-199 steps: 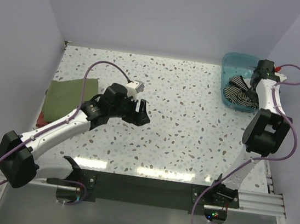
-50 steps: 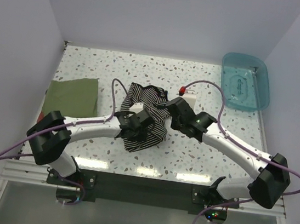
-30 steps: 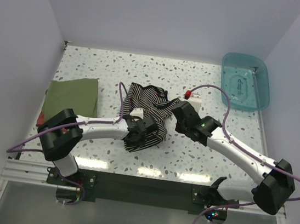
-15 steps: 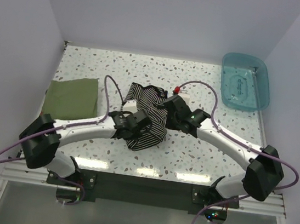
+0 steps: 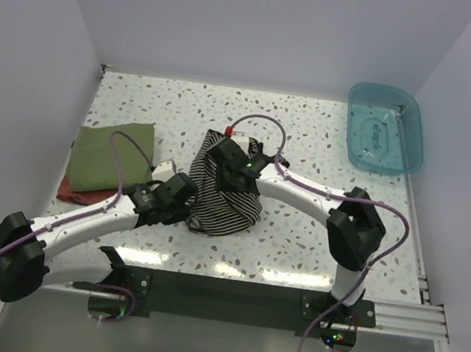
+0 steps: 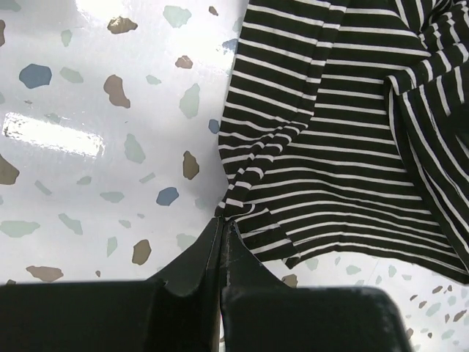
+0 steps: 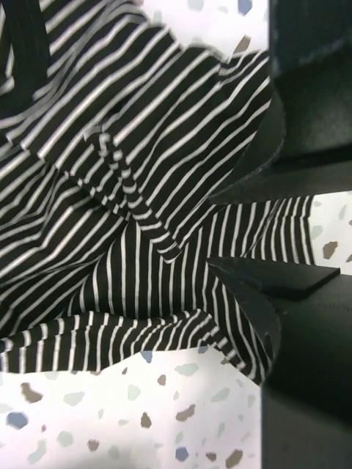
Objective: Fold and stack the tank tops
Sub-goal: Flatten the tank top out
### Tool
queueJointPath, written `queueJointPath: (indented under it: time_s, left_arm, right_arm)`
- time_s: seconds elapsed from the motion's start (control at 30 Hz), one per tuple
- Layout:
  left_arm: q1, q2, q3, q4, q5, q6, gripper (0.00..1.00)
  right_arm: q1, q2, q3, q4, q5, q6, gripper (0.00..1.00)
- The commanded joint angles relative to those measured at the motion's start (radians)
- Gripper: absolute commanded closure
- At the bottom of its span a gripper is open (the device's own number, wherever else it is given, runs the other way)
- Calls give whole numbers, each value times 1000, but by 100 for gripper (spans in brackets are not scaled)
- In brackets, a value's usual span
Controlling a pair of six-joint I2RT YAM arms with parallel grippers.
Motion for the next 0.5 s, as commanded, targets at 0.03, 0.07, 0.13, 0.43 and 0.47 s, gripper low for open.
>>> queueJointPath:
  time_s: [0.03,0.07,0.13,0.43,0.47]
  left_arm:
    - [13,-76,-33,37,7,9,100]
    - [11,-81,-39,37,8,11,100]
    - [15,-90,-51,39,16,12,100]
    - [16,-121,-69,50,20,28,100]
    - [16,-121,-68,50,21,29,100]
  right_arm:
    - [21,95,93,-14,36,42,55]
    - [24,109,105,-27,45,50,53]
    - [25,148,140,-47,66,64,50]
    - [25,196,139,-70,152,133,42]
    - [25,201,140,-70,164,141,41]
